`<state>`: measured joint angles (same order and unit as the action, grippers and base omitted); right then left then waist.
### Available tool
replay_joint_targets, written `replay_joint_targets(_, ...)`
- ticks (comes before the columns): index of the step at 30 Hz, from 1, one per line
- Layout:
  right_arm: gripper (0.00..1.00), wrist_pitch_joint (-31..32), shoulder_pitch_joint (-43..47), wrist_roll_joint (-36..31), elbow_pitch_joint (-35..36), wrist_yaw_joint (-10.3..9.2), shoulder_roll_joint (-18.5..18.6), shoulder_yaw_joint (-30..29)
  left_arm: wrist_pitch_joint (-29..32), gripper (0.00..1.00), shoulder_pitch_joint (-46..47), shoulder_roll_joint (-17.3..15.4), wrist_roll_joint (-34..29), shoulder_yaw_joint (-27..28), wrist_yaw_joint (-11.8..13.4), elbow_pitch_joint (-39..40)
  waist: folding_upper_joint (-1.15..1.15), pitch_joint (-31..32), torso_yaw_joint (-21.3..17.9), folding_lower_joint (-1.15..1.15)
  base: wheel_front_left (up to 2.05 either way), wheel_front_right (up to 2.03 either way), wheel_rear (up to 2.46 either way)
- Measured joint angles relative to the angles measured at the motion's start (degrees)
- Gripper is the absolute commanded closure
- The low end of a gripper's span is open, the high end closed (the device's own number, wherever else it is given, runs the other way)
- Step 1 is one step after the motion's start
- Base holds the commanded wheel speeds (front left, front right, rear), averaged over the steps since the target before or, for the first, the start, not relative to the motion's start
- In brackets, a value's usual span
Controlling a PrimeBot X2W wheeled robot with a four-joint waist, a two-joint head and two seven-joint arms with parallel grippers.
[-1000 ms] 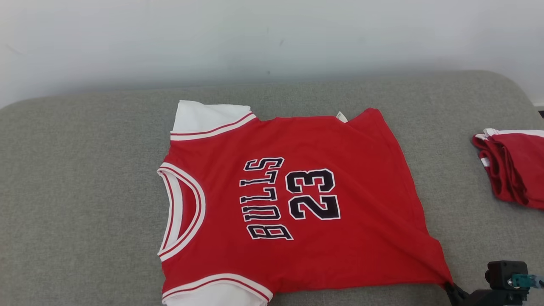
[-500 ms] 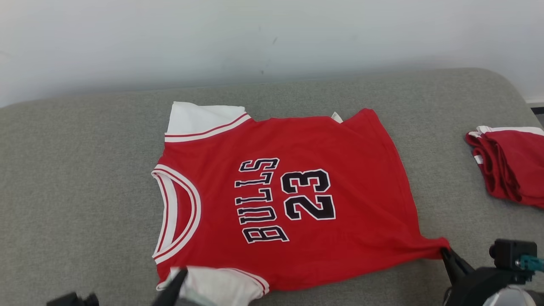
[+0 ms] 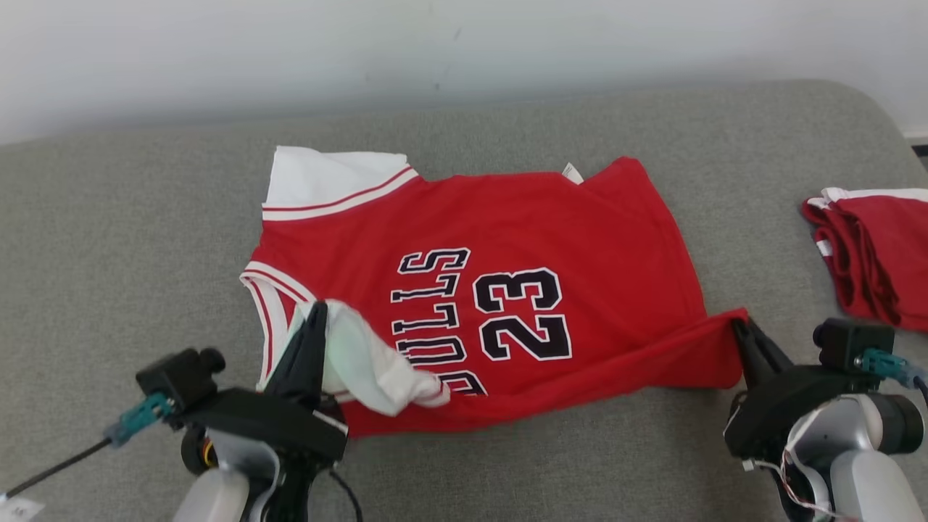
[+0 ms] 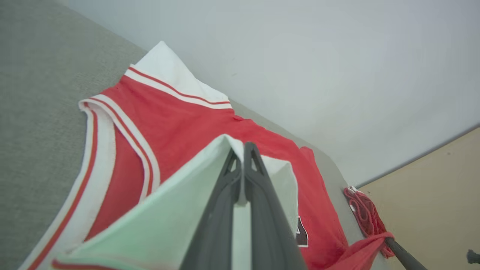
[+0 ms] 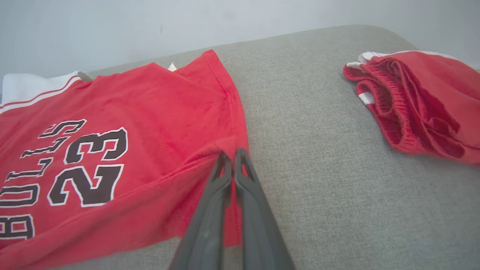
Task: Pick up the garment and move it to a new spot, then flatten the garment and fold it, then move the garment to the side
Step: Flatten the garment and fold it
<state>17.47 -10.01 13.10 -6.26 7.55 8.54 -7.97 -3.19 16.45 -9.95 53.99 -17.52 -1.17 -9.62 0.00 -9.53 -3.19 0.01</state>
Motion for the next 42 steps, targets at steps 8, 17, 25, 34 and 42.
replay_joint_targets(8, 1.00, -6.0, -7.6, -4.0, -8.5, 0.00, -1.2, -1.8, -8.4, 1.00, 10.2, 1.9, -6.4, -0.1, 0.5, -11.7, 0.00, -4.1, 0.2, 0.00, 0.00, 0.00, 0.00)
replay_joint_targets(17, 1.00, -9.9, -12.6, -6.3, -14.9, 0.00, -1.3, -0.6, -11.3, 0.74, 15.7, 2.2, -11.7, 0.0, 0.3, -19.0, 0.00, -6.8, 0.2, 0.00, 0.00, 0.00, 0.00)
replay_joint_targets(25, 0.00, -10.9, -13.0, -9.6, -17.1, 0.01, -2.0, -4.5, -11.8, 0.00, 15.6, 0.9, -22.7, 1.6, 2.8, -16.7, 0.00, -6.1, 0.6, -0.01, 0.00, 0.00, 0.00)
replay_joint_targets(34, 0.00, -2.3, -6.4, -12.0, -9.2, 0.00, -3.6, -10.0, -9.6, 0.00, 3.7, -5.4, -32.8, -0.8, 8.4, -14.9, 0.00, -3.1, 0.9, -0.02, 0.00, 0.00, 0.00)
replay_joint_targets(42, 0.00, 4.2, -3.2, -12.3, -3.9, 0.00, -5.2, -10.5, -0.7, 0.00, -0.6, -6.5, -33.4, -2.9, 11.3, -13.7, 0.00, -3.0, 1.3, -0.02, 0.00, 0.00, 0.00)
